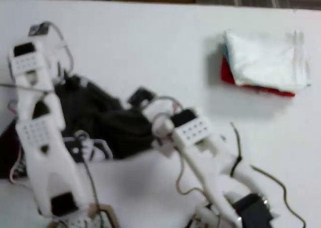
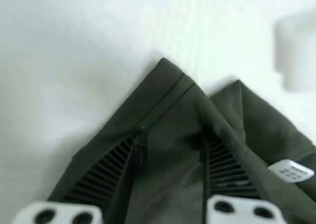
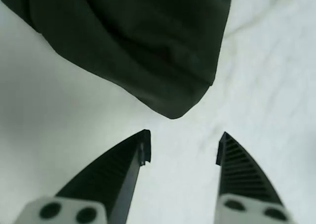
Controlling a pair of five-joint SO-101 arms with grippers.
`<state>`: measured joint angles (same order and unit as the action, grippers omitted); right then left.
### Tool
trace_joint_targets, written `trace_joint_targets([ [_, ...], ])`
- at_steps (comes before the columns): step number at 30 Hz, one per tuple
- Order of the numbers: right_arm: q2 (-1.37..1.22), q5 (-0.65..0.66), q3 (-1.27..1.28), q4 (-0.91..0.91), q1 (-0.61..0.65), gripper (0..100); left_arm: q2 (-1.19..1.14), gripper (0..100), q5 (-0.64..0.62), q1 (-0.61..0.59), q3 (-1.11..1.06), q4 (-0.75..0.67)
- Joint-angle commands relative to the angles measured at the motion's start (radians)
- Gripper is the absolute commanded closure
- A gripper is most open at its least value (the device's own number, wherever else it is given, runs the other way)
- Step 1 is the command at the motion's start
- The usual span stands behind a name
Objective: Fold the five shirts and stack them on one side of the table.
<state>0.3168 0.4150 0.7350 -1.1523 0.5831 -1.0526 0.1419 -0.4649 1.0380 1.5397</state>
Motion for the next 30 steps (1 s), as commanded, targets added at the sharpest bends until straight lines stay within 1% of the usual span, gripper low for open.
trace_joint_targets([
  [1,-0.002,-0.005,-0.040,0.022,0.007,78.3,-0.078,83,-0.008,0.020,0.209,0.091],
  [2,-0.002,-0.011,-0.040,0.036,0.007,78.3,-0.100,89,-0.008,0.020,0.263,0.127],
  [3,-0.002,-0.011,-0.038,0.047,0.007,78.3,-0.117,97,-0.008,0.020,0.315,0.163],
  [4,-0.002,-0.012,-0.038,0.058,0.007,78.3,-0.129,99,-0.008,0.020,0.369,0.198],
  [5,-0.002,-0.012,-0.038,0.071,0.007,78.3,-0.137,96,-0.006,0.020,0.421,0.236],
  [7,-0.004,-0.012,-0.038,0.099,0.007,78.3,-0.133,98,-0.006,0.017,0.487,0.252],
  [8,-0.004,-0.014,-0.038,0.114,0.007,78.3,-0.121,97,-0.006,0.009,0.504,0.252],
  [10,-0.004,-0.025,-0.038,0.139,0.007,78.3,-0.074,98,-0.006,-0.008,0.503,0.252],
  [12,-0.004,-0.084,-0.038,0.162,0.007,78.3,0.002,98,-0.005,-0.018,0.453,0.253],
  [15,-0.004,-0.157,-0.040,0.179,0.008,78.1,0.176,98,0.035,-0.043,0.274,0.253],
  [18,-0.004,-0.169,-0.040,0.176,0.008,77.9,0.416,98,0.064,-0.078,-0.005,0.252],
  [22,-0.004,-0.167,-0.040,0.173,0.024,77.7,0.764,97,0.141,-0.135,-0.421,0.249],
  [24,-0.004,-0.167,-0.041,0.173,0.068,74.6,0.919,97,0.190,-0.163,-0.596,0.244],
  [27,-0.004,-0.169,-0.046,0.189,0.180,67.2,1.096,97,0.247,-0.195,-0.803,0.218],
  [30,-0.016,-0.170,-0.046,0.259,0.260,66.2,1.217,97,0.282,-0.235,-0.937,0.184],
])
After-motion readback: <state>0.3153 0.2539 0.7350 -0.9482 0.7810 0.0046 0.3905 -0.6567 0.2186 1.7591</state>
